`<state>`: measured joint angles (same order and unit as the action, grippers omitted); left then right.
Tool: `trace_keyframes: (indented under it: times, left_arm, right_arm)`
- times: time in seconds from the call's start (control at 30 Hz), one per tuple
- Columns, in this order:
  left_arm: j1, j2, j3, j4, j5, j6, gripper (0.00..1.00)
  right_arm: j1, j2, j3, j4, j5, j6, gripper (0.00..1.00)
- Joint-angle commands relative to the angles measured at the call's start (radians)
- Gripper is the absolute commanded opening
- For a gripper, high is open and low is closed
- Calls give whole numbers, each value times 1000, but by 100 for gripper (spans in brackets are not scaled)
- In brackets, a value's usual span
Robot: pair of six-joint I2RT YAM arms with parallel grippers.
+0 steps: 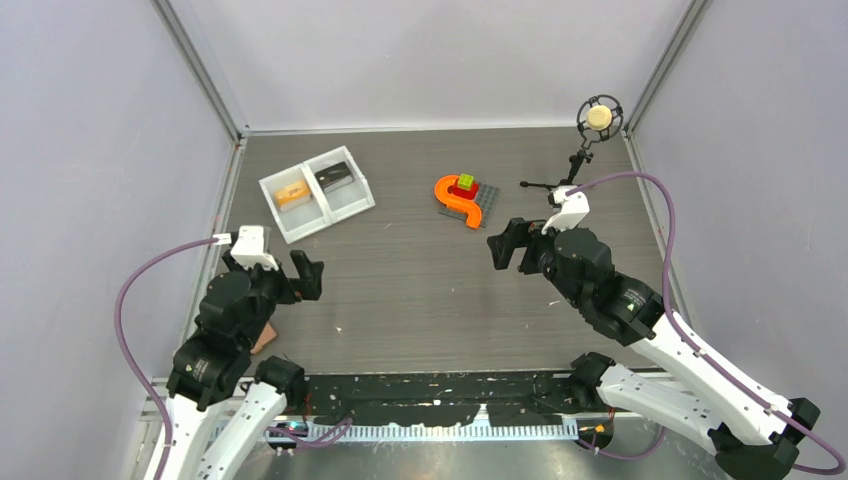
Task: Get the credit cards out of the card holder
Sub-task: Move the card holder to the center of the board.
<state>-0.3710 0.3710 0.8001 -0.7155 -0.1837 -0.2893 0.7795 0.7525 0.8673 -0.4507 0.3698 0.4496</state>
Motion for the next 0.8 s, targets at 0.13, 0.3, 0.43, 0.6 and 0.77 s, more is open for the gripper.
trace_keyframes:
  times: [0.13,0.3,0.43,0.6,0.77]
  left_arm:
    - [4,18,24,13,-25,-5,100]
    - [4,29,25,11,-39,-5,100]
    - [4,37,29,0,-119,-22,100]
    - [4,68,51,-65,-416,-173,87]
    - [27,161,101,-212,-570,-345,80]
  right_arm:
    - [4,-4,39,12,25,17,95]
    - [4,1,33,17,23,8,95]
    - [4,6,32,31,15,6,95]
    - [4,-22,-17,119,44,-17,96]
    - [3,-59,-33,182,56,-91,95]
